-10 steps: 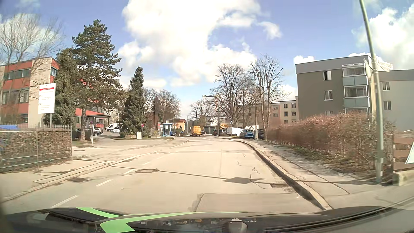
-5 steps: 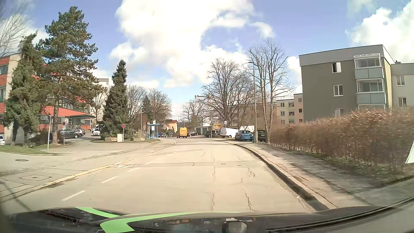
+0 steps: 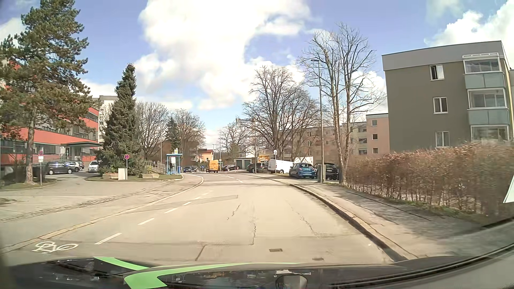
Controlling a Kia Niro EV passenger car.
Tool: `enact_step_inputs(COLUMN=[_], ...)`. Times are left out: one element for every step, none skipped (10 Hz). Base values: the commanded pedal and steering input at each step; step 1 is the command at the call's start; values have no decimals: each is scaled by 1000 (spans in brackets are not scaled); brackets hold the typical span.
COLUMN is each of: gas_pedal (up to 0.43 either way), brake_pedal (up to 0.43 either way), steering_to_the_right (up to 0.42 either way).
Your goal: Follow the waypoints while adhering to traffic rules and regulations
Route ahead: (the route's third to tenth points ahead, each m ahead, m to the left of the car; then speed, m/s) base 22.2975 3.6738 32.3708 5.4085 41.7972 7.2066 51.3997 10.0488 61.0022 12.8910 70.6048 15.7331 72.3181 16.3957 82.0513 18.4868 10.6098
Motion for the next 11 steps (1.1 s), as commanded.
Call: enact_step_inputs(gas_pedal=[39,20,0,0,0,0,0,0,0,0,0], brake_pedal=[0,0,0,0,0,0,0,0,0,0,0], steering_to_the_right=[8,7,6,4,1,-2,-2,-7,-8,-11,-14])
